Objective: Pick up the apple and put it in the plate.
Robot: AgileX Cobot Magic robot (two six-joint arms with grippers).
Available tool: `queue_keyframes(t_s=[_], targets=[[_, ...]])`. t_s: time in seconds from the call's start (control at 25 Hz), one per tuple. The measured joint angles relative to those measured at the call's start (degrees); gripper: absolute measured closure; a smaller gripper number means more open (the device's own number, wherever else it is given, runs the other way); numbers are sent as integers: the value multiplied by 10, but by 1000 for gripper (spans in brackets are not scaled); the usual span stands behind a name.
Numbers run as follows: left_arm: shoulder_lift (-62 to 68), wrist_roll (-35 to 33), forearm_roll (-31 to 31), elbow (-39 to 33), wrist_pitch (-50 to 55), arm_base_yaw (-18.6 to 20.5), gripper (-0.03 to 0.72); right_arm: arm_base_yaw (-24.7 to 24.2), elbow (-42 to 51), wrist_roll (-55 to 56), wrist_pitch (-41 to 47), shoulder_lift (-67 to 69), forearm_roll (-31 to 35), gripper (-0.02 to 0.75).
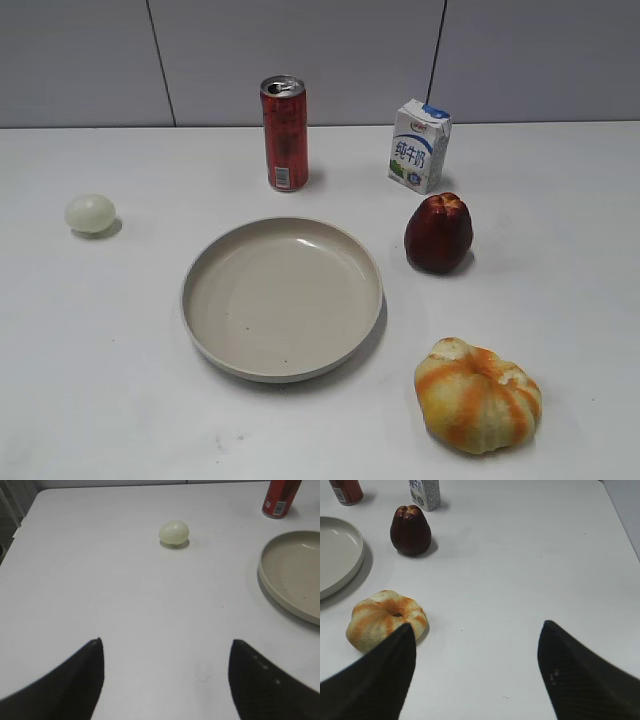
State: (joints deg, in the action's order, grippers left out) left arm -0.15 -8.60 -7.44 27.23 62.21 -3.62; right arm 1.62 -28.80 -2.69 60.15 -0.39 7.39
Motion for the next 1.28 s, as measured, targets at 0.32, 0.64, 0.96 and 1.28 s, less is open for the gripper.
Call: queue_keyframes(t_s=[0.32, 0.64, 0.96, 1.28], targets=[[0, 0, 0, 0, 0, 0, 99, 0, 0, 0, 0, 0, 0, 166], [0, 0, 0, 0, 0, 0, 99, 0, -1, 0, -4, 5, 0, 166], [0, 0, 0, 0, 0, 0, 99, 0, -13, 0, -156, 148, 16, 166], [0, 0, 0, 0, 0, 0, 99, 0, -91, 0, -219, 421, 69, 166]])
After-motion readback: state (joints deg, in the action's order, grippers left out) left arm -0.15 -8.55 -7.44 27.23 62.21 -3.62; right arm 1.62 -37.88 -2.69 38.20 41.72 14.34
